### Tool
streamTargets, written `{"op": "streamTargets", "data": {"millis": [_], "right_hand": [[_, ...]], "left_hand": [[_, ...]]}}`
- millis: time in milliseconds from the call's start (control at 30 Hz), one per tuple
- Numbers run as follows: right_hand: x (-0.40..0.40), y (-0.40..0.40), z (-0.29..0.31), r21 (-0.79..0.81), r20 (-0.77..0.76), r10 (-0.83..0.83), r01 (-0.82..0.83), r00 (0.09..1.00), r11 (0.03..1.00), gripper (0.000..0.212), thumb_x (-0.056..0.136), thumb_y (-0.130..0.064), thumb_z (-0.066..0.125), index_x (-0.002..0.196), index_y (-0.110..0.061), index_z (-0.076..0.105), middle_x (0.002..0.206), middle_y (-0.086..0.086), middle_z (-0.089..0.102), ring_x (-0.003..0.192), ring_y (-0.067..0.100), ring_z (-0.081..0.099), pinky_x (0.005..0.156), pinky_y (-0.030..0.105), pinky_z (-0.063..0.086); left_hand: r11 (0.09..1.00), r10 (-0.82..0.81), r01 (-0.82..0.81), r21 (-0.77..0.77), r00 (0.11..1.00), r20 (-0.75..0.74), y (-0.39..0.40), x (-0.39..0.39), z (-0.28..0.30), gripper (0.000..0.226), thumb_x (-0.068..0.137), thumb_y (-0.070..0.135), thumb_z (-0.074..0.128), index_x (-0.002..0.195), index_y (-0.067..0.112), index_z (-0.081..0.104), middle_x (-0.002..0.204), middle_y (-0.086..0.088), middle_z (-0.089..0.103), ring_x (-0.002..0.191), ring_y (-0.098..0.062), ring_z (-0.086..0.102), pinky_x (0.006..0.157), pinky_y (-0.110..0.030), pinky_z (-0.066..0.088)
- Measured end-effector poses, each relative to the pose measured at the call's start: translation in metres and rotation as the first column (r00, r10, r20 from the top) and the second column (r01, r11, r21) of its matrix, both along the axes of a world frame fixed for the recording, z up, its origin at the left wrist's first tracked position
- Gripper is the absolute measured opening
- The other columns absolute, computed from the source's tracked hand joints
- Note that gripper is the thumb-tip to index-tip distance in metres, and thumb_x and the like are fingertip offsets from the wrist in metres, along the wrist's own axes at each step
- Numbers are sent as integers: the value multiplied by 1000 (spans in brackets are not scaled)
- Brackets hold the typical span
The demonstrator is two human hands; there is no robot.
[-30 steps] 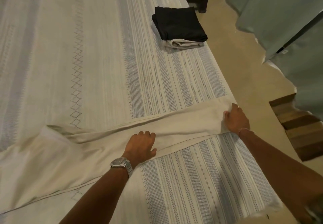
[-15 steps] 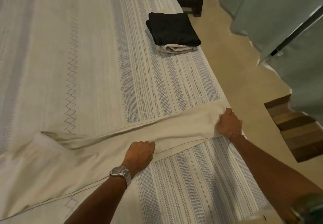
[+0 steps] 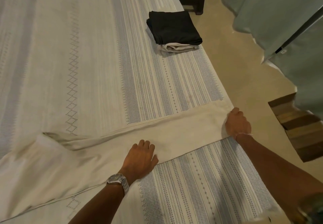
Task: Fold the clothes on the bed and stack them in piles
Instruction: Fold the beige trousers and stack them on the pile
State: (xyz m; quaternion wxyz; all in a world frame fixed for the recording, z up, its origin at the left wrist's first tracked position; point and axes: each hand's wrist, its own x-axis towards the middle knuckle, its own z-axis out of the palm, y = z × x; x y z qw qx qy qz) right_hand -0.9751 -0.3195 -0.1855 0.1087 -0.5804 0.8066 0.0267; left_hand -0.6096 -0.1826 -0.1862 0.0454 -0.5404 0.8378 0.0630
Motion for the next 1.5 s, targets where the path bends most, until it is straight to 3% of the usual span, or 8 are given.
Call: {"op": "streamTargets", "data": {"millis": [233, 367, 467, 767, 900, 1200, 1400, 1500], "right_hand": [[39, 8, 3, -339, -112, 411, -423, 905, 840, 39, 103, -26, 44, 131, 0, 47, 131, 26, 55, 124, 42, 51, 99, 56, 48], [104, 29, -5, -121, -39, 794, -791, 607, 599, 58, 106, -47, 29, 149, -9, 37, 156, 22, 39, 147, 38, 35, 117, 59, 33], [134, 43, -23, 30, 20, 869, -869, 495, 494, 66, 106, -56, 22, 160, -19, 23, 169, 14, 12, 157, 33, 10, 119, 67, 18], [147, 35, -29, 140, -46, 584, -574, 811, 807, 66, 101, -65, -1, 159, -37, -16, 168, 2, -21, 156, 29, -16, 113, 75, -8], [179, 53, -28, 30, -35, 450, -449, 892, 893, 72, 101, -55, 16, 163, -20, 4, 168, 21, 0, 155, 42, -1, 117, 73, -3], [292, 109, -46, -151, 88, 941, -930, 326, 336, 63, 107, -46, 28, 163, -19, 15, 170, 10, 7, 157, 30, 9, 123, 62, 7], [343, 105, -36, -27, 8, 577, -577, 817, 817, 74, 104, -56, 22, 161, -8, 18, 166, 24, 12, 155, 43, 9, 117, 72, -6], [385, 105, -26, -132, 48, 662, -653, 748, 746, 68, 104, -46, 24, 153, 0, 38, 158, 31, 32, 149, 47, 27, 118, 72, 13]], "left_hand": [[933, 340, -338, 123, 940, 8, -21, 15, -4, 73, 93, 49, 53, 149, 4, 39, 149, -24, 44, 135, -40, 45, 106, -56, 45], [914, 330, -324, 245, 944, 18, -22, 21, -15, 94, 95, 67, 27, 161, 10, -8, 167, -18, -12, 155, -37, -7, 125, -58, 7], [903, 364, -354, 243, 931, 4, -24, 25, -21, 87, 95, 66, 9, 159, 11, -12, 166, -12, -18, 155, -31, -13, 125, -58, 4], [874, 452, -449, 186, 891, 26, -32, 51, -28, 92, 94, 75, 10, 159, 16, -16, 167, -11, -21, 155, -28, -17, 126, -54, 2], [826, 562, -560, 70, 827, -18, 0, 59, -28, 84, 101, 59, 22, 161, 3, 4, 168, -19, -2, 157, -32, -3, 125, -55, 13], [810, 576, -577, 106, 816, 39, 44, 140, -30, 91, 99, 68, 26, 162, 8, 0, 169, -15, -5, 157, -28, -6, 126, -51, 12], [878, 468, -466, 109, 884, 11, 45, 193, -27, 89, 100, 68, 22, 162, 7, 2, 170, -10, -4, 157, -24, -3, 126, -48, 5], [891, 455, -454, -7, 891, 18, 40, 219, -17, 72, 105, 50, 25, 157, 0, 25, 164, -18, 26, 153, -32, 22, 124, -54, 17]]}}
